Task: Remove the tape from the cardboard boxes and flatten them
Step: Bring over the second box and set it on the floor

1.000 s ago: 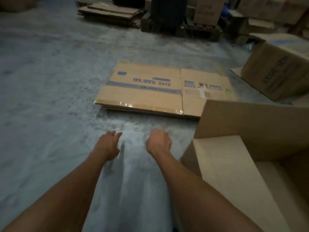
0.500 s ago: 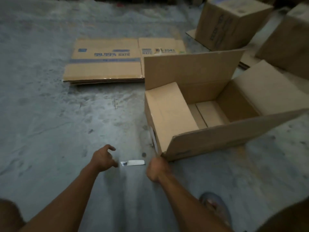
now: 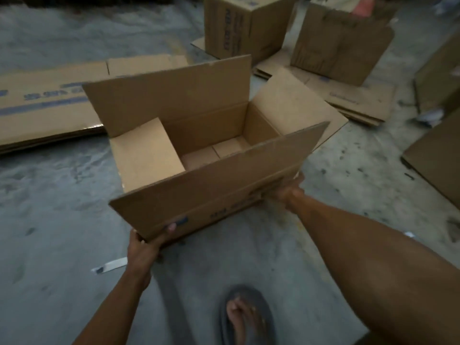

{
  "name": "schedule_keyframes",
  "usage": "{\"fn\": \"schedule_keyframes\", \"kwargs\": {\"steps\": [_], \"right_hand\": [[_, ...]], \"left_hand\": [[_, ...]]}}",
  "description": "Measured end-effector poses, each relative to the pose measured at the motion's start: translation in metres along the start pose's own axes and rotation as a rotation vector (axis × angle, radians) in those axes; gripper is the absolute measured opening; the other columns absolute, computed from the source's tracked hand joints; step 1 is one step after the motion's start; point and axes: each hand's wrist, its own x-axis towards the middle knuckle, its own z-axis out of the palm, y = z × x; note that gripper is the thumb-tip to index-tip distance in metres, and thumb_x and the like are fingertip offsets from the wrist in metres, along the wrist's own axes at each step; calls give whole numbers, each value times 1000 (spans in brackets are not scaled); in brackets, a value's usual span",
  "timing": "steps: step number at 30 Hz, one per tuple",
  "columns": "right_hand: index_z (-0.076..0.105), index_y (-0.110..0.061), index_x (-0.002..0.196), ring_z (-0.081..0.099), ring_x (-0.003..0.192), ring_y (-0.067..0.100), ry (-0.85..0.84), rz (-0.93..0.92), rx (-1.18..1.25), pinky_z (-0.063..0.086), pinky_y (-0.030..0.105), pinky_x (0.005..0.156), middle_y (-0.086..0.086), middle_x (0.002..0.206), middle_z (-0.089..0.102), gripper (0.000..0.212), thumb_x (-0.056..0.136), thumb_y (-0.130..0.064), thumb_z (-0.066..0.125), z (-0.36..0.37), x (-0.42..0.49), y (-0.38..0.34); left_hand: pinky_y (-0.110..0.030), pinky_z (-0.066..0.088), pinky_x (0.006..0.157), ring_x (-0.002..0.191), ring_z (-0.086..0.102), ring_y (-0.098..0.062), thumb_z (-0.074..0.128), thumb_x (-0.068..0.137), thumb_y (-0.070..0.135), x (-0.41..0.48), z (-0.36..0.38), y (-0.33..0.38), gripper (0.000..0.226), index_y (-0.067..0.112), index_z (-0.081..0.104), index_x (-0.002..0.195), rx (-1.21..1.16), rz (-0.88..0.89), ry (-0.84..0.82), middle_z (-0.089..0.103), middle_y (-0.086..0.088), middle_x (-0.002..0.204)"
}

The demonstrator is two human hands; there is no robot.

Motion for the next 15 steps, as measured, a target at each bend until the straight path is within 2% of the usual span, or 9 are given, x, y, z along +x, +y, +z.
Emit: {"fn": "schedule_keyframes", "kwargs": {"steps": [2,4,5,7,8,10,13,15], "right_hand": [[-18,-34,152,22,145,41,-32,-70,39,30,55,115,18,160,13,167,35,-38,102,-17,23,-7],[-9,-28,153,27,144,36,-96,-131,72,32,44,115,13,157,21,179,13,-48,101,-25,32,-14],[-3,-22,154,30,143,33,-148,-181,98,34,42,115,11,156,25,172,19,-45,102,-27,31,-19],[7,-15,151,37,139,26,-179,-286,157,38,40,113,6,150,34,138,49,-21,100,-27,33,-30],[11,-15,148,41,134,24,-181,-328,173,41,41,111,4,144,40,127,55,-17,97,-26,36,-37],[23,-21,138,50,124,24,-190,-384,189,47,44,106,0,131,48,114,53,-26,98,-29,33,-64],[35,-22,125,60,111,24,-140,-446,186,54,46,96,1,122,57,107,43,-53,95,-35,17,-128],[46,-23,122,63,99,18,-72,-502,218,56,37,77,1,119,63,96,46,-64,88,-42,2,-176]], "left_hand": [[-42,50,93,113,59,-21,87,58,45,10,-2,1,86,29,50,134,-40,-24,32,60,4,129],[-43,44,101,119,53,-21,79,60,53,20,-5,10,90,28,47,141,-41,-31,45,56,5,131],[-41,43,101,119,52,-21,76,62,55,25,-6,16,90,27,47,142,-32,-21,51,55,4,131],[-38,41,98,115,51,-20,73,64,60,32,-8,32,89,24,46,142,-13,-12,43,54,2,135],[-38,41,97,114,51,-20,72,64,62,37,-10,43,91,23,46,142,-17,-13,53,54,0,135],[-39,41,96,114,52,-24,70,65,68,49,-17,74,93,18,48,140,-23,-2,92,54,-4,135],[-43,43,98,115,54,-28,66,76,68,72,-35,138,85,10,53,136,10,66,182,56,-11,134],[-41,43,97,111,55,-26,66,79,64,84,-52,188,77,8,57,132,49,154,232,59,-11,124]]}}
